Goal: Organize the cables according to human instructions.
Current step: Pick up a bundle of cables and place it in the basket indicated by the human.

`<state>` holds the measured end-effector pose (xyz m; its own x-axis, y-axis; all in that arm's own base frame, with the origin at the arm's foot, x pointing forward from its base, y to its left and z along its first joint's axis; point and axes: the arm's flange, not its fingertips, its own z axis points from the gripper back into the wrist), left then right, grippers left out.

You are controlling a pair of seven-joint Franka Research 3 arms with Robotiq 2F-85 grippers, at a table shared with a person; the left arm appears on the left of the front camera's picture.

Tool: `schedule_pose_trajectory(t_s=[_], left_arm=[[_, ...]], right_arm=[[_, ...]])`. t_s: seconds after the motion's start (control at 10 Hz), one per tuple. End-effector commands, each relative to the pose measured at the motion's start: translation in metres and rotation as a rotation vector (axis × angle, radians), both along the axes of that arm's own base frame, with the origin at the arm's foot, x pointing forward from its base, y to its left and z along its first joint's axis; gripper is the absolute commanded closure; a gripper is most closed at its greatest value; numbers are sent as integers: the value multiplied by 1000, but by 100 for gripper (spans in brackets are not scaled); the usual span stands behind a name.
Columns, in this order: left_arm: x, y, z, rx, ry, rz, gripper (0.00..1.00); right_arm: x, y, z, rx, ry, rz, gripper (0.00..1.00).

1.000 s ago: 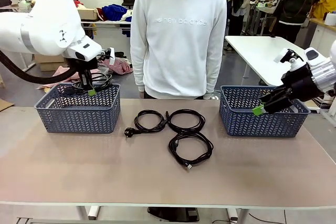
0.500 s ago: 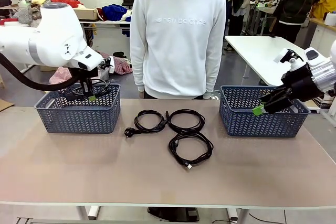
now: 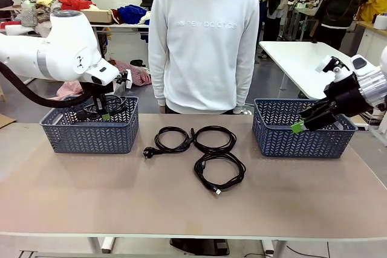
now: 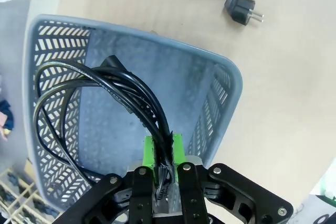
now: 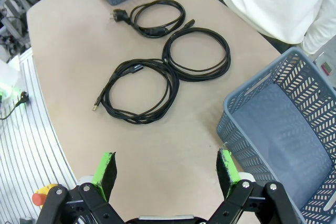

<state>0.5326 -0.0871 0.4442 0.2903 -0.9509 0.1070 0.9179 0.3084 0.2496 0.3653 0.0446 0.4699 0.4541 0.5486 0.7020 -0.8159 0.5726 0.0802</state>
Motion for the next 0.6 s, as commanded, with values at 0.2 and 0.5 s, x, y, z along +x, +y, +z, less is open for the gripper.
schedule_pose_trajectory(t_s=[0.2,0.5], left_arm=[[8,5,-2,-1,-28,-2,78],[8,5,-2,-14,-44,15,46]], right_arm=[[5,-1,-2,21,-20,22,0],[5,-1,-2,21,-20,22,0]])
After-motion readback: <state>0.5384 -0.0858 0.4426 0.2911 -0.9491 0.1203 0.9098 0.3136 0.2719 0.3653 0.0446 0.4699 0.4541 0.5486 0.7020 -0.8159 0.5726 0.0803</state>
